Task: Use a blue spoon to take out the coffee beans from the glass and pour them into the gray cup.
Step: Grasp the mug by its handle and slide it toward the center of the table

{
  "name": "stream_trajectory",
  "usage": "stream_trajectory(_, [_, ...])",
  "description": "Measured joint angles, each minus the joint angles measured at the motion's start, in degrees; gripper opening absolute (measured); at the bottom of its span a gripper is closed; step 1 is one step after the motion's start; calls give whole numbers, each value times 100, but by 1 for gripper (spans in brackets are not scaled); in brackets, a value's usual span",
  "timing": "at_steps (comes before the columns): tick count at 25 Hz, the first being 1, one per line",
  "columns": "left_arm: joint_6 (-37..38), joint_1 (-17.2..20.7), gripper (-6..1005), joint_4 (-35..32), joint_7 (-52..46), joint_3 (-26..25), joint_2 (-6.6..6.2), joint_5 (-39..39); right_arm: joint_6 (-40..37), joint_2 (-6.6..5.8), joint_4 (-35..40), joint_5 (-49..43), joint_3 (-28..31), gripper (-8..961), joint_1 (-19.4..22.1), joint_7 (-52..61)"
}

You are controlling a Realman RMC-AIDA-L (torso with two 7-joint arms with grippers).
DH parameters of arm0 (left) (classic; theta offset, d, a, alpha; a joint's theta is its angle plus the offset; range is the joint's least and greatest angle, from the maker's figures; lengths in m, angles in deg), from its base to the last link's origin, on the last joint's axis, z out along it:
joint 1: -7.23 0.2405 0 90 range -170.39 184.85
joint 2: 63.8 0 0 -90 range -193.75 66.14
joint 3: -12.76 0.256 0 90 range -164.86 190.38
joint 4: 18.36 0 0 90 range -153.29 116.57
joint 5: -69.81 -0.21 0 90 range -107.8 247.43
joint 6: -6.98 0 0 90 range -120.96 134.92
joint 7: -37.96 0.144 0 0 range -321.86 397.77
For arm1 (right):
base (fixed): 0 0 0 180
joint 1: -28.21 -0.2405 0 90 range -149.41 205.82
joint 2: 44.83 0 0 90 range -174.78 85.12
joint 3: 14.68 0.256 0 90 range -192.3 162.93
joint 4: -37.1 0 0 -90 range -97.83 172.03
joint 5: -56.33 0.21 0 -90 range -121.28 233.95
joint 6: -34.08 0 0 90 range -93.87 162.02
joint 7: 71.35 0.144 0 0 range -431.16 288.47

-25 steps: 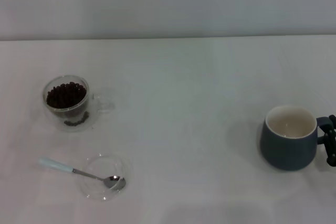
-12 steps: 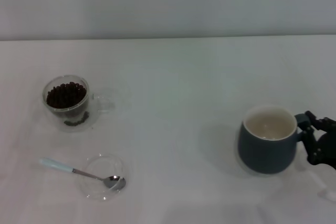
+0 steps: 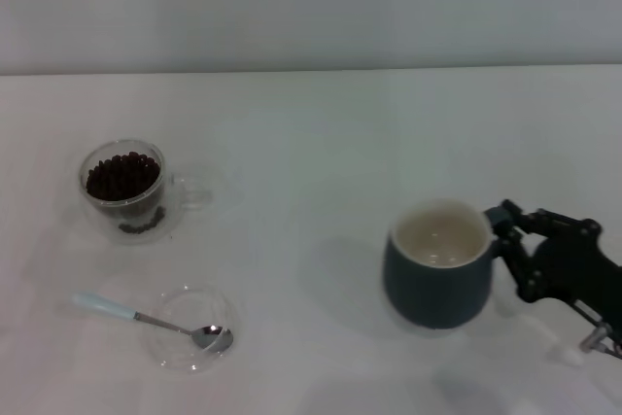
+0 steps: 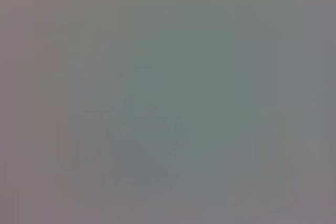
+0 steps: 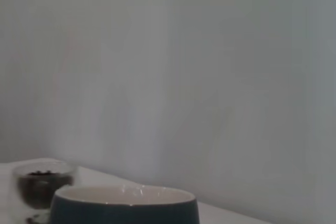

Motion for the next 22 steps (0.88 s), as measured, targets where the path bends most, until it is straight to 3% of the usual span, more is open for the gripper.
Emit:
stream_trajectory(9, [2, 18, 712, 11, 0, 0, 0, 0, 98, 0, -185, -972, 456, 135, -414, 36])
stream_trajectory(19, [3, 21, 711, 11, 8, 1, -4, 6, 732, 0, -646, -3153, 2615, 136, -834, -380])
stream_trajectory(22, [2, 20, 711, 10, 104, 0, -8, 16, 844, 1, -679, -3432, 2928, 136, -844, -466])
